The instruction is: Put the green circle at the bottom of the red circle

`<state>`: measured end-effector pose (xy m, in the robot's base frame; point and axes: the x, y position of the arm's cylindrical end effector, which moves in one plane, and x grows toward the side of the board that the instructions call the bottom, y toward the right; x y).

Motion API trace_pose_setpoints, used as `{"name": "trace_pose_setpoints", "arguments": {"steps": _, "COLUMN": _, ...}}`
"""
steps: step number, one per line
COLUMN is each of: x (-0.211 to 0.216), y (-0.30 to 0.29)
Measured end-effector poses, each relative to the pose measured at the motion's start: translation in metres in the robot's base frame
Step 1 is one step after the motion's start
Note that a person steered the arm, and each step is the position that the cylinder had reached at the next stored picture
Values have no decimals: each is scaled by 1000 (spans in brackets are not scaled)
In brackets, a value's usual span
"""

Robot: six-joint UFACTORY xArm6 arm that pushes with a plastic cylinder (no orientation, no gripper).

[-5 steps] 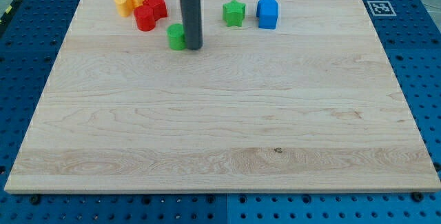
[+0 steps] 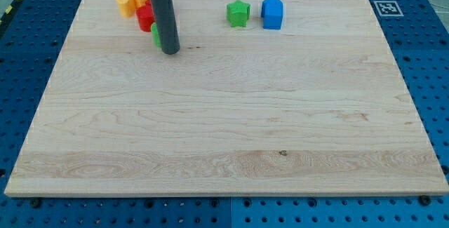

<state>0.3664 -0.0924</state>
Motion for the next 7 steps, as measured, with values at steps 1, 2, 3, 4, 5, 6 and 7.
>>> {"name": "trace_pose_setpoints", "arguments": {"steps": 1, "x": 0, "y": 30}}
{"name": "trace_pose_setpoints", "arguments": {"steps": 2, "x": -1, "y": 32}}
{"name": "trace_pose_setpoints", "arguments": {"steps": 3, "x": -3, "y": 19}}
{"name": "trace_pose_setpoints", "arguments": {"steps": 4, "x": -4, "y": 0}}
{"name": "trace_pose_setpoints", "arguments": {"steps": 5, "x": -4, "y": -4}}
{"name": "trace_pose_setpoints", "arguments": {"steps": 6, "x": -2, "y": 16}}
{"name": "trace_pose_setpoints", "arguments": {"steps": 7, "x": -2, "y": 23}}
